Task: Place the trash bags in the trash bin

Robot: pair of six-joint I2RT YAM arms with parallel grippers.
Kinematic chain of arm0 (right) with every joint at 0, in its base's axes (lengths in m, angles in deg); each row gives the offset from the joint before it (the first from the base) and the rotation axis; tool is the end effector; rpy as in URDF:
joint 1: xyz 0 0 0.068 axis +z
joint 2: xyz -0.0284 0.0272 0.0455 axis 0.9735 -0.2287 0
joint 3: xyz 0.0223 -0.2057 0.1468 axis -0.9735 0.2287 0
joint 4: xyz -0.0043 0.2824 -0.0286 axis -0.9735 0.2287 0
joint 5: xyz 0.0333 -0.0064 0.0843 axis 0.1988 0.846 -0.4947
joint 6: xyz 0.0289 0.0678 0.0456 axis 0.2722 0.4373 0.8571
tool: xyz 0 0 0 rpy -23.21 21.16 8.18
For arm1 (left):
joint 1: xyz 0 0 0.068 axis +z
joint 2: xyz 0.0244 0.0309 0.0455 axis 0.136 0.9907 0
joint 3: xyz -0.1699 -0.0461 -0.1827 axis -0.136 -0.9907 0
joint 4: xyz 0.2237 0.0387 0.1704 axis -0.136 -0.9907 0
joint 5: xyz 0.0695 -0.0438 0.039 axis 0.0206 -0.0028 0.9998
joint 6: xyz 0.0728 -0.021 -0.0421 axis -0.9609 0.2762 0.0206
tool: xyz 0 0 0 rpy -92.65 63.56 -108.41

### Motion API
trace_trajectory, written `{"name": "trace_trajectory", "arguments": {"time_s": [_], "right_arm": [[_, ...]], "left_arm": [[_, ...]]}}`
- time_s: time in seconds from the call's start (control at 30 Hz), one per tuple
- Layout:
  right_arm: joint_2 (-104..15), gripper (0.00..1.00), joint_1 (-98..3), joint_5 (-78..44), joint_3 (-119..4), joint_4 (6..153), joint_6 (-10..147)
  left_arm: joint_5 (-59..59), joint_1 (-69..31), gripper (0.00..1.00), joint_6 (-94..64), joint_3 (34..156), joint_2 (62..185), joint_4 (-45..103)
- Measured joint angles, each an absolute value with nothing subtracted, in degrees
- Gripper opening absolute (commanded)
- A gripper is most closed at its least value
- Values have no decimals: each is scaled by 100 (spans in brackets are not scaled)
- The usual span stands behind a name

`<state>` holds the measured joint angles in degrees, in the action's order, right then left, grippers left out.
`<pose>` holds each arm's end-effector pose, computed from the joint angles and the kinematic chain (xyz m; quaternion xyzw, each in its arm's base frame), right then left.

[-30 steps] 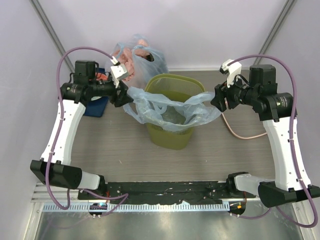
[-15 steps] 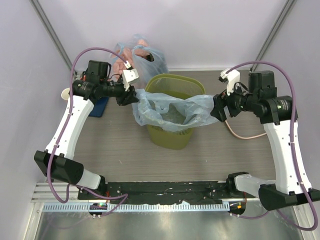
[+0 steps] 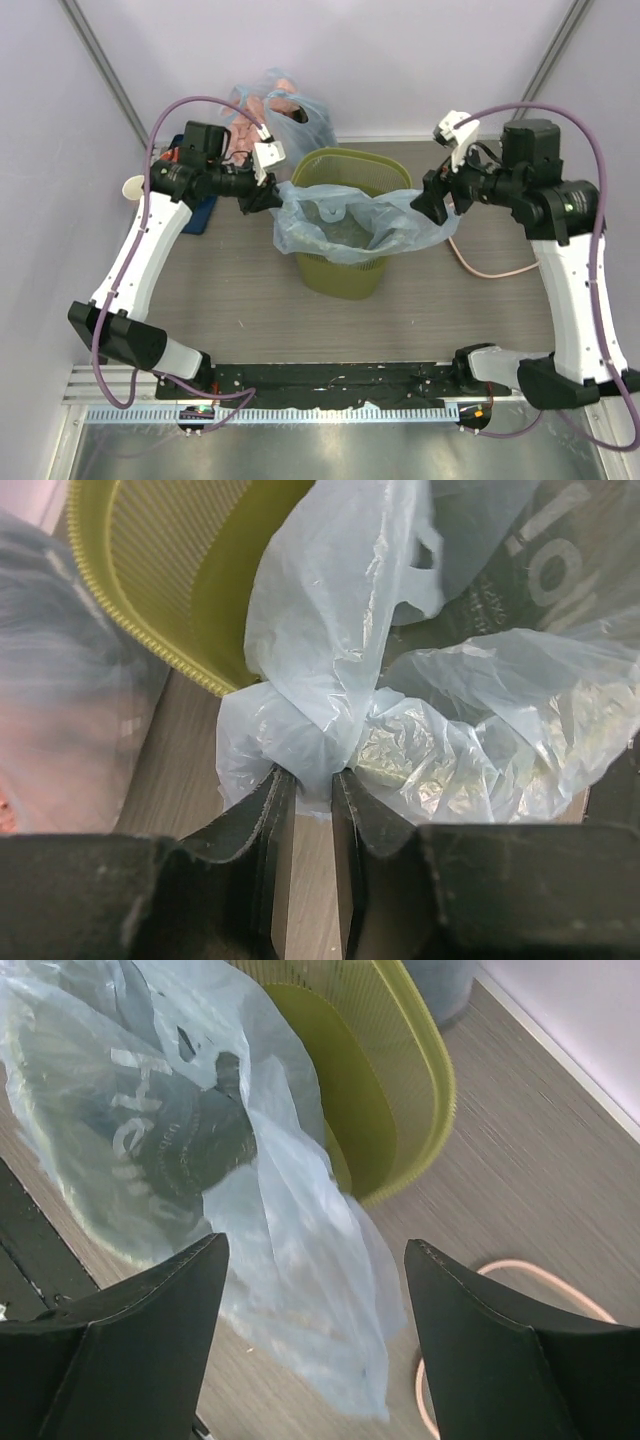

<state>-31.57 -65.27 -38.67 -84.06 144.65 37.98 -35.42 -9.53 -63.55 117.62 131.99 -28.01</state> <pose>0.2274 0.0844 0.4664 -0.3725 0.7690 0.1688 0.4912 0.3071 -0.1513 0.3783 0.5218 0.6907 -0.2730 0.4196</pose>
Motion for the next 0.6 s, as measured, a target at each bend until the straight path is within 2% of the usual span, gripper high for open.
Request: {"name": "trace_trajectory", "arguments": {"time_s": [0.17,0.33,0.47,0.6], "right_arm": [[-3745,75,-5981,-3810,-8513,14345,3429],[-3843,73,-5554,-3657,-8432,14273,2970],[-3856,66,-5498,-3539,-8422,14196,2543],[-3887,66,-5463,-3460,-8393,14188,2202]], "left_arm": [[-3507,-1278,20,-6097,11755,13107,-2925],[-3485,-1484,19,-5821,11753,12919,-3026],[-3472,-1549,25,-5668,11753,12808,-3118],[-3378,-1567,29,-5588,11753,12751,-3127]]}}
